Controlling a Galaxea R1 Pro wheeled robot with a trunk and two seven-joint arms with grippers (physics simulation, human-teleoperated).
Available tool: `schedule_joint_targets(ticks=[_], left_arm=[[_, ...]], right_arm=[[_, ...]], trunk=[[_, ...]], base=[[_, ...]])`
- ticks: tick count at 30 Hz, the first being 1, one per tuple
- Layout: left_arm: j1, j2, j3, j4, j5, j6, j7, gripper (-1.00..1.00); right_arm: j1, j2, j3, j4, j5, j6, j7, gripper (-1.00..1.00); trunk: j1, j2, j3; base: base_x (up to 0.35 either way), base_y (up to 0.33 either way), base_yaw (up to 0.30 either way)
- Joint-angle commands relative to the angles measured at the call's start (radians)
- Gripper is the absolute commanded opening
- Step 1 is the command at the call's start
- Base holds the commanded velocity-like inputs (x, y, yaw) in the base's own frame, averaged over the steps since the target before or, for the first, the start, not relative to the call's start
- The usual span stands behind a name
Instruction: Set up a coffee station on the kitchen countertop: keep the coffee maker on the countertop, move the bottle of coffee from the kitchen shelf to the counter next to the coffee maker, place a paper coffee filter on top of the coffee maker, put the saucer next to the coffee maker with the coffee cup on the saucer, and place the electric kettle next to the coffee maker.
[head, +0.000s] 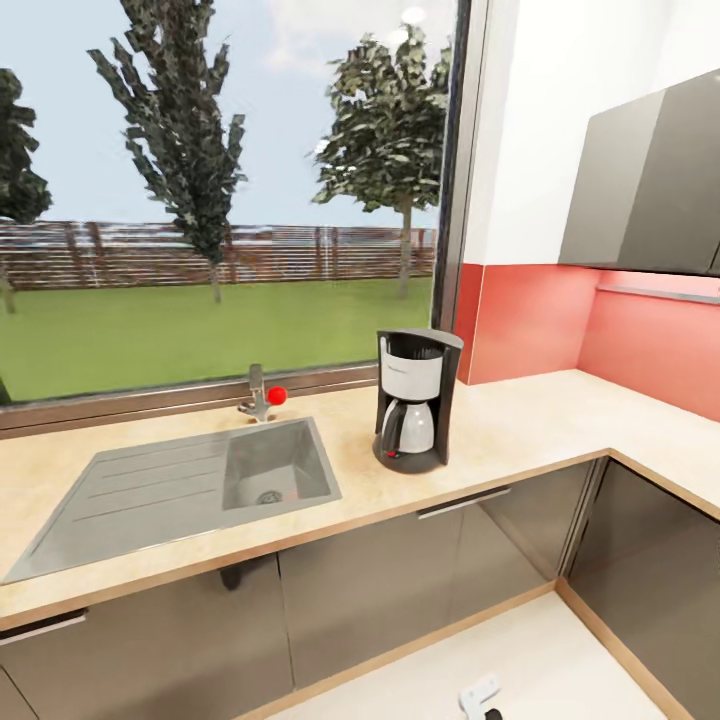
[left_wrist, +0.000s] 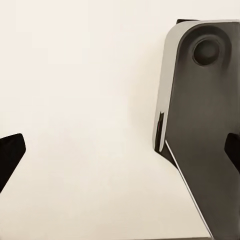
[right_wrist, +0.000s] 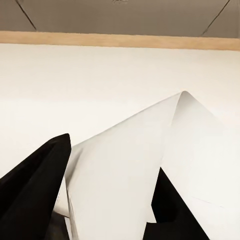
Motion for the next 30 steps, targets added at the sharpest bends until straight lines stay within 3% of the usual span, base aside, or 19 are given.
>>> schedule_joint_targets(ticks=[1,6,11,13,14,17,19,21,22,24,27,28,30], left_arm=[[0.0,0.0,0.007,-0.001,-0.011,-0.001,0.002,1.0],[0.0,-0.002,0.005,-0.002,-0.012,0.001,0.001,1.0],[-0.001,0.002,0.005,-0.004,-0.014,0.0,0.002,1.0],[-0.003,0.006,0.006,-0.004,-0.022,0.0,0.002,1.0],[-0.004,0.007,0.007,-0.004,-0.044,0.0,0.002,1.0],[-0.004,0.01,0.007,-0.005,-0.068,0.0,0.002,1.0],[-0.005,0.014,0.007,-0.004,-0.074,-0.002,0.003,1.0],[-0.005,0.014,0.007,-0.004,-0.075,-0.004,0.003,1.0],[-0.004,0.015,0.007,-0.003,-0.075,-0.006,0.004,1.0],[-0.003,0.015,0.007,-0.003,-0.074,-0.007,0.004,1.0],[-0.002,0.014,0.007,-0.002,-0.074,-0.006,0.004,1.0],[-0.002,0.014,0.007,-0.001,-0.074,-0.006,0.004,1.0],[-0.002,0.012,0.007,0.0,-0.074,-0.006,0.004,1.0]], right_arm=[[0.0,0.0,0.005,0.001,-0.006,-0.003,0.001,-1.0],[0.0,0.003,0.006,-0.027,-0.017,-0.003,0.003,-1.0],[0.0,0.007,0.005,-0.245,-0.018,0.0,0.0,-1.0],[0.0,0.015,0.005,-0.427,-0.018,0.019,-0.004,-1.0],[0.0,0.031,0.004,-0.652,-0.018,0.117,-0.019,-1.0],[0.0,0.045,0.004,-0.92,-0.039,0.269,-0.028,-1.0],[0.0,0.071,0.005,-1.149,-0.088,0.408,-0.03,-1.0],[-0.002,0.082,0.005,-1.291,-0.105,0.528,-0.03,-1.0],[-0.03,0.11,0.007,-1.373,-0.109,0.631,-0.03,-1.0],[-0.092,0.14,0.008,-1.39,-0.108,0.693,-0.031,-1.0],[-0.26,0.141,0.009,-1.347,-0.107,0.818,-0.064,-1.0],[-0.29,0.141,0.009,-1.33,-0.107,0.838,-0.076,-1.0],[-0.436,0.141,0.01,-1.231,-0.109,0.914,-0.119,-1.0]], trunk=[[0.0,0.0,0.0],[0.0,0.0,0.0],[0.0,0.0,0.0],[0.0,0.0,0.0],[0.0,0.0,0.0],[0.0,0.0,0.0],[0.0,0.0,0.0],[0.0,0.0,0.0],[0.0,0.0,0.0],[0.0,0.0,0.0],[0.0,0.0,0.0],[0.0,0.0,0.0],[0.0,0.0,0.0]], base=[[0.0,0.0,-0.018],[0.0,0.0,-0.103],[0.0,0.0,-0.015],[0.0,0.0,-0.002],[0.0,0.0,0.0],[0.0,0.0,0.0],[0.0,0.0,0.0],[0.0,0.0,0.0],[0.0,0.0,0.0],[0.0,0.0,0.0],[0.0,0.0,0.0],[0.0,0.0,0.0],[0.0,0.0,0.0]])
